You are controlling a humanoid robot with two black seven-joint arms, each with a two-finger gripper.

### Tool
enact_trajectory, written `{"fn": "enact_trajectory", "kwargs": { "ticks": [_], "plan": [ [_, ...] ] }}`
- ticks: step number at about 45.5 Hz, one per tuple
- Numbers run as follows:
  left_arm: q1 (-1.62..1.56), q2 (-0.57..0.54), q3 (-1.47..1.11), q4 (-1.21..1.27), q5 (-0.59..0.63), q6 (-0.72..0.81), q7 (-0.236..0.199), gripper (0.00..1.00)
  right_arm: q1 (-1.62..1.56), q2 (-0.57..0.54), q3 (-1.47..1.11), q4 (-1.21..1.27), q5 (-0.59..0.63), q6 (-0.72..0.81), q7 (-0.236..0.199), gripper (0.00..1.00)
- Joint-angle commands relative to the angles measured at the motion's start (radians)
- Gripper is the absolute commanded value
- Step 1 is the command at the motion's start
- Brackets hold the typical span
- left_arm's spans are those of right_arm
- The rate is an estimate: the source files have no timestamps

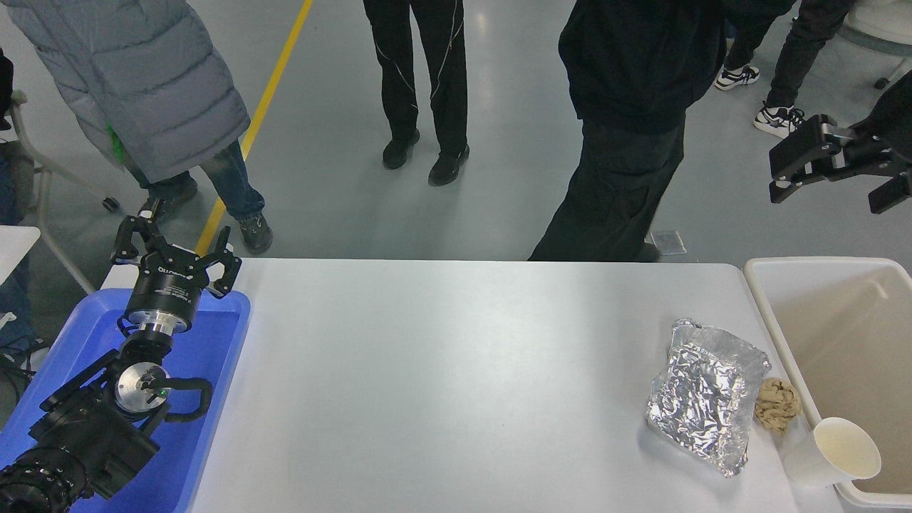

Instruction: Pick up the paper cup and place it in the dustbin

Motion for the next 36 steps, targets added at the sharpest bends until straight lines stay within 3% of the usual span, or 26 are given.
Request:
{"fn": "enact_trajectory", "kwargs": {
  "ticks": [1, 14, 22, 36],
  "plan": [
    [0.000, 0.000, 0.001, 0.000, 0.001, 0.000, 0.000, 0.98, -0.113, -0.081, -0.043, -0.010, -0.009, 0.000, -0.017, 1.00],
    [0.000, 0.000, 0.001, 0.000, 0.001, 0.000, 0.000, 0.98, -0.298, -0.271, -0.055, -0.018, -0.023, 0.000, -0.050, 1.00],
    [0.002, 0.000, 0.001, 0.000, 0.000, 0.000, 0.000, 0.98, -0.459, -0.360, -0.031, -0.058, -0.012, -0.003, -0.048, 1.00],
    [0.000, -0.001, 0.001, 0.000, 0.001, 0.000, 0.000, 0.98, -0.604, -0.446, 0.056, -0.056, -0.003, -0.408, -0.047, 1.00]
  ]
}}
